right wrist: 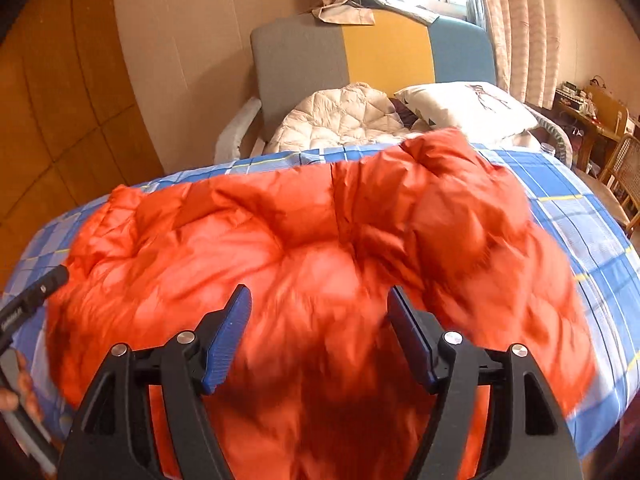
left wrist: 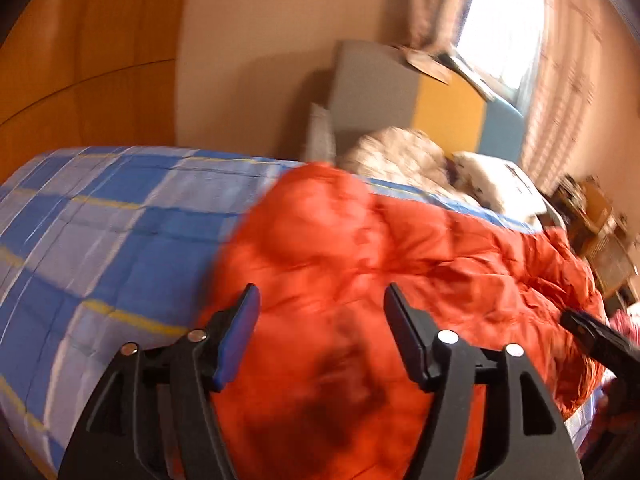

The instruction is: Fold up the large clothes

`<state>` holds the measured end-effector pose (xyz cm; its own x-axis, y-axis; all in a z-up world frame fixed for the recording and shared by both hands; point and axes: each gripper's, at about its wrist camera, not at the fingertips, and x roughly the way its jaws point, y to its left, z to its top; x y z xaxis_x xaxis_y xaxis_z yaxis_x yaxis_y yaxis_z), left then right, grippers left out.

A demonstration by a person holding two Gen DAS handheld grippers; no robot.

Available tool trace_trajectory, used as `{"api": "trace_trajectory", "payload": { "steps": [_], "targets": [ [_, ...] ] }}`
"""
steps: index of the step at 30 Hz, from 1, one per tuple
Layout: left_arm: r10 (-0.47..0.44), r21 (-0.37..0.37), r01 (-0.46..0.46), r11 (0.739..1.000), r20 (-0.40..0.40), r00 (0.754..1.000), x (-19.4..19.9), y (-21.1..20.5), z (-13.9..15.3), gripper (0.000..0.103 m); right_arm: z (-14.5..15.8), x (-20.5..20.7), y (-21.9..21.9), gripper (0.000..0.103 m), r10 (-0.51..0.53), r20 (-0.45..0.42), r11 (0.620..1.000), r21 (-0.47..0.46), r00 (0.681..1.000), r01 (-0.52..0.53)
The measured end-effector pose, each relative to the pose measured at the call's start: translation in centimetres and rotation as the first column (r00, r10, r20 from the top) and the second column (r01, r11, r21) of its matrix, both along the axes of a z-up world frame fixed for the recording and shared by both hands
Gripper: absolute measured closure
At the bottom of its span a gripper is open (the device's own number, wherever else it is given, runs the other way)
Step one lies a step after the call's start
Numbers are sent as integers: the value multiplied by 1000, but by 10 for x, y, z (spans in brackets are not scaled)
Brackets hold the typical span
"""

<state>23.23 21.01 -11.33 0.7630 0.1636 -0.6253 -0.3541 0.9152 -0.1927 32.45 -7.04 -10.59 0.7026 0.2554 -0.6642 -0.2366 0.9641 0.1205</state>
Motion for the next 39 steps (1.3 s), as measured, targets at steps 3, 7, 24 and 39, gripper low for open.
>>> {"api": "trace_trajectory", "payload": {
  "steps": [3, 7, 24, 39],
  "targets": [
    [71, -47, -71, 996, -11, 997, -32, 28, -10, 34, -7, -18, -12, 33, -9, -13, 1000, 3, 1000, 9],
    [49, -163, -61, 985, -78, 996, -51, 48, -42, 37, -25, -24, -21, 33, -28, -39, 999, -19, 999, 28],
    [-142, -89, 131, 987, -122, 982, -75, -11, -45, 62, -53, 12, -39, 33, -55, -73, 994, -100, 996, 48],
    [-426, 335, 431, 838, -94, 900, -111, -55, 0, 41, -31, -10, -59, 25, -78, -84, 997, -5, 993, 78]
  ]
}}
